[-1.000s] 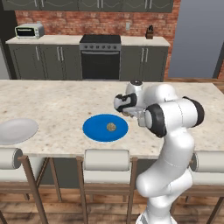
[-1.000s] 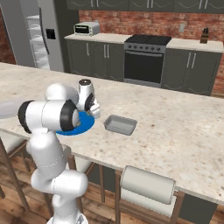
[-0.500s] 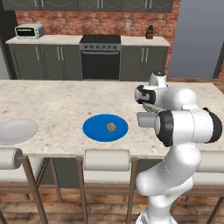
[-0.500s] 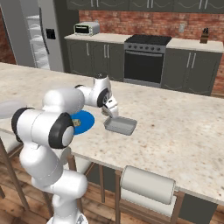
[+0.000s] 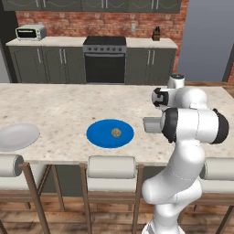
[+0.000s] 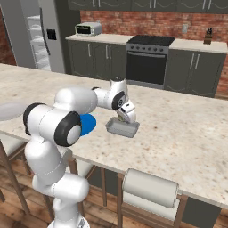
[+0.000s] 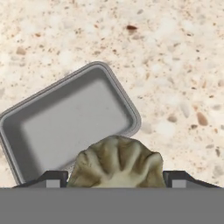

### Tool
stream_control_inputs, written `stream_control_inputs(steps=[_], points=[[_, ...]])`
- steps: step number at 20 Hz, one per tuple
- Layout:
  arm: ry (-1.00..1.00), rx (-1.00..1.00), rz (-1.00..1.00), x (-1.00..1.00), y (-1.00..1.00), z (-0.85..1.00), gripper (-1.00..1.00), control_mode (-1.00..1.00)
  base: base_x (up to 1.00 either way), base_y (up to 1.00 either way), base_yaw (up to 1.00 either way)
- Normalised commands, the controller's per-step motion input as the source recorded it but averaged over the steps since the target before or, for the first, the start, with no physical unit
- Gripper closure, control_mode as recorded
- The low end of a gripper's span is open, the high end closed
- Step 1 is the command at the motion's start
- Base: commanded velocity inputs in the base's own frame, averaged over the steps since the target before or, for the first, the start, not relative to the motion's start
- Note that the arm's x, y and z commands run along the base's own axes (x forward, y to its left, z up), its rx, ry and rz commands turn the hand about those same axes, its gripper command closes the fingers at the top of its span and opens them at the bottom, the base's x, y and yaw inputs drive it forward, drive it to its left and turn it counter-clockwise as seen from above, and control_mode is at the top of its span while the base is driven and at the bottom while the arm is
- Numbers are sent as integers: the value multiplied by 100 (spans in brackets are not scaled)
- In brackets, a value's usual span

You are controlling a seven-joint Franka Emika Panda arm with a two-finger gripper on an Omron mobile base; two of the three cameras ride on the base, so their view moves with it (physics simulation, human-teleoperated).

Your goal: Place two dumplings into each of the tupperware containers and then place the containers in the fridge.

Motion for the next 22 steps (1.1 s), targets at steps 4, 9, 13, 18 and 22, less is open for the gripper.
stream_control_inputs(steps=[4,9,13,18,22], points=[[-6,2,0,3,0,-46,100,-100,0,0,0],[-1,0,3,34,1,-23,100,-100,0,0,0],[0,0,6,59,0,-9,100,-100,0,0,0],[1,0,8,45,0,-30,100,-100,0,0,0],[0,0,8,33,-9,-52,100,-100,0,0,0]])
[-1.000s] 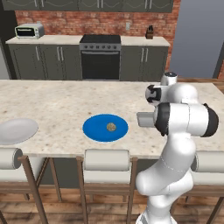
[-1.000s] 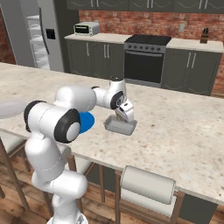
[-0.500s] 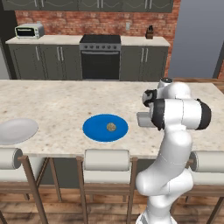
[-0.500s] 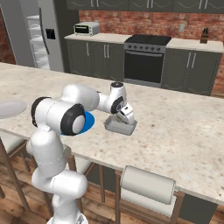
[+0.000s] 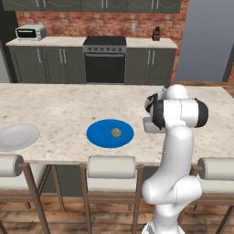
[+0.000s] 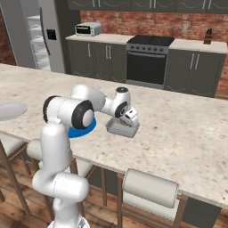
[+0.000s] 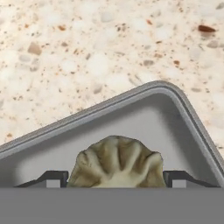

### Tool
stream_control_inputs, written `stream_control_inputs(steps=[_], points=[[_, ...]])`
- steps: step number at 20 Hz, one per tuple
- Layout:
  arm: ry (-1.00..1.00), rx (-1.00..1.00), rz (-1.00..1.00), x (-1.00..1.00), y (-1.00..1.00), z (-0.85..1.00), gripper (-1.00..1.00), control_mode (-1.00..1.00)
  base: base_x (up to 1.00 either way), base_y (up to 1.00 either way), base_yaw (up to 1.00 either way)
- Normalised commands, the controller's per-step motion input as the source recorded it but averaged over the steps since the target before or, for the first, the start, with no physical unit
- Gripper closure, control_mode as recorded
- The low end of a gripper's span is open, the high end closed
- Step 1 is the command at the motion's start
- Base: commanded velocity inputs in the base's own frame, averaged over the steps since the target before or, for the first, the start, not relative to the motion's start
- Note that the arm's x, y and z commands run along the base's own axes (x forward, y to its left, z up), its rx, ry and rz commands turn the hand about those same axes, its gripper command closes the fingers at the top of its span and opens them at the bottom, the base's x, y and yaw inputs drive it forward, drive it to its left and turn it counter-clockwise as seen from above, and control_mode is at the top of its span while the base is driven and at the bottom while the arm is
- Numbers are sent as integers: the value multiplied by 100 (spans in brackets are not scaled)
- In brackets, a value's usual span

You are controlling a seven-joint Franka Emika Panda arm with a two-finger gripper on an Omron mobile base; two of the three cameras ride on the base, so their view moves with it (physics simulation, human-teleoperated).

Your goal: Place two dumplings into each of the tupperware containers and then place the containers in the fridge.

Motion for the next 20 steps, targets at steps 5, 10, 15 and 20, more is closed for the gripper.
stream_control_inputs(steps=[5,10,15,20], points=[[0,0,7,26,-8,-42,100,-100,0,0,0],[0,0,5,25,-2,-29,100,-100,0,0,0],[0,0,3,-4,0,-2,-100,-100,0,0,0],[0,-1,3,-15,4,0,-100,-100,0,0,0]])
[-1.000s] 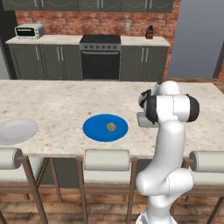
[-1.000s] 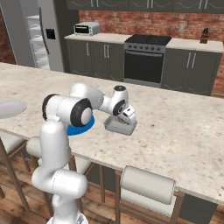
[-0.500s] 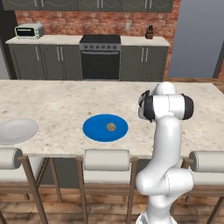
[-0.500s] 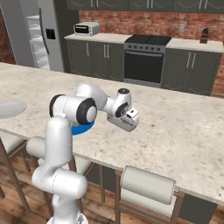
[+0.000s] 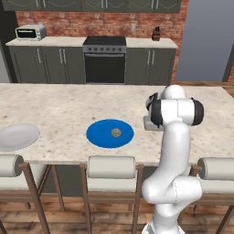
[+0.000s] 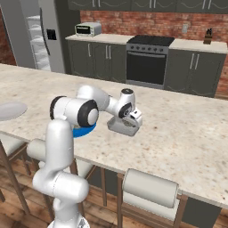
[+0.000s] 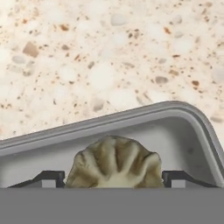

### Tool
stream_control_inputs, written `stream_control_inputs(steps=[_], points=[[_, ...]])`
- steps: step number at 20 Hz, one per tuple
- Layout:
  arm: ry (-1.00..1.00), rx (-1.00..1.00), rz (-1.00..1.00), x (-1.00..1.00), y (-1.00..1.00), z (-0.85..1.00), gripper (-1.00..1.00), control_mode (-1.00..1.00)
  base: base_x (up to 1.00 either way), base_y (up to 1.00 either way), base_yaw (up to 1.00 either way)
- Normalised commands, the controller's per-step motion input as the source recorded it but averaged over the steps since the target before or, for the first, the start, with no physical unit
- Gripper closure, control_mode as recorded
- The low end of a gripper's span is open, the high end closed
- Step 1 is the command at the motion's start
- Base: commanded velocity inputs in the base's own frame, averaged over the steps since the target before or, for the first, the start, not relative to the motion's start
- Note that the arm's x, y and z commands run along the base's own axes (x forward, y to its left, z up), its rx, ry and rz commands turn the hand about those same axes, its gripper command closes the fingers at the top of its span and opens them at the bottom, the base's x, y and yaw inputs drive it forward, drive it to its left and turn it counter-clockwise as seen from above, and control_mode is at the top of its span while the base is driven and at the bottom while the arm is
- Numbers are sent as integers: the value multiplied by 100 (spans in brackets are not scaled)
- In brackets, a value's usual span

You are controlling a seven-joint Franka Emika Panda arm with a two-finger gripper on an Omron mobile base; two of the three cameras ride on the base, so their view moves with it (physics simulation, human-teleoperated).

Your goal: Place two dumplings into each of the tupperware containers and then place the containers in the fridge.

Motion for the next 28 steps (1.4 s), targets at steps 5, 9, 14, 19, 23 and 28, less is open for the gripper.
stream_control_inputs(steps=[5,9,14,19,23,28], points=[[0,-4,12,-24,8,18,-100,-100,0,0,0],[0,-6,27,-46,-7,62,-100,-100,0,0,0],[0,-3,29,-97,0,67,-100,-100,0,0,0],[0,-8,16,-100,74,41,-100,-100,0,0,0],[-2,0,5,-100,94,32,-100,-100,0,0,0],[-5,0,2,-88,98,32,-100,-100,0,0,0]])
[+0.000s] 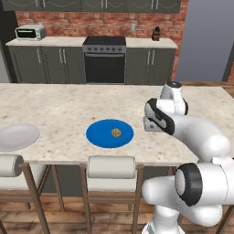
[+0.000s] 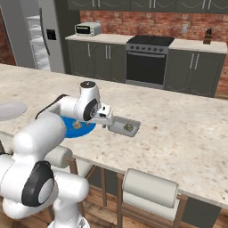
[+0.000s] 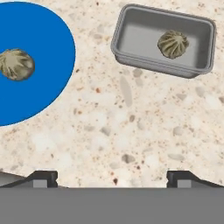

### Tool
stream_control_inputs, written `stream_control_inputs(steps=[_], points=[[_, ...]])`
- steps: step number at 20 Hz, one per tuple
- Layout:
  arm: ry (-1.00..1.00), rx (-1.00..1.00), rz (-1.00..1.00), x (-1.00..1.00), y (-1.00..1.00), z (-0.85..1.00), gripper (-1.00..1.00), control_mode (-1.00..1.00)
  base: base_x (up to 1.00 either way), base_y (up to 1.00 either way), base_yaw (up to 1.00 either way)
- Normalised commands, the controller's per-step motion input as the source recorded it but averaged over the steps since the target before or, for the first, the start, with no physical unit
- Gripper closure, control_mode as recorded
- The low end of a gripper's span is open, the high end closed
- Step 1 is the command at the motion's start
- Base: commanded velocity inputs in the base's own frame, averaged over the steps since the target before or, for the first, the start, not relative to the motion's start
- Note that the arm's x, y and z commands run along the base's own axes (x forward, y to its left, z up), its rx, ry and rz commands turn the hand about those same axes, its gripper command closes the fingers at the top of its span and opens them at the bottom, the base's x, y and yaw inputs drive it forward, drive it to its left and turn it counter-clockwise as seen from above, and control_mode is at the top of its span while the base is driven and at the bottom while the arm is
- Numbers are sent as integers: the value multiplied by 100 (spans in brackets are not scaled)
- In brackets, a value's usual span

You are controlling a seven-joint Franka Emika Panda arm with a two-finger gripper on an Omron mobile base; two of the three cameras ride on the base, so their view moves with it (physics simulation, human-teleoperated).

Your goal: Place two dumplings into each of the tupperware containers and then place the containers in the fridge.

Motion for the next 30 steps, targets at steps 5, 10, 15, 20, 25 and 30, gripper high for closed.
stream_control_inputs(steps=[5,10,15,20,25,30], points=[[-8,-6,1,-16,100,31,-100,-100,0,0,0],[6,-16,0,18,97,9,-100,-100,0,0,0],[14,-10,5,58,79,0,-100,-100,0,0,0],[16,0,6,87,16,0,-100,-100,0,0,0],[13,3,0,68,0,-29,-100,-100,0,0,0],[9,0,0,33,0,-60,-100,-100,0,0,0]])
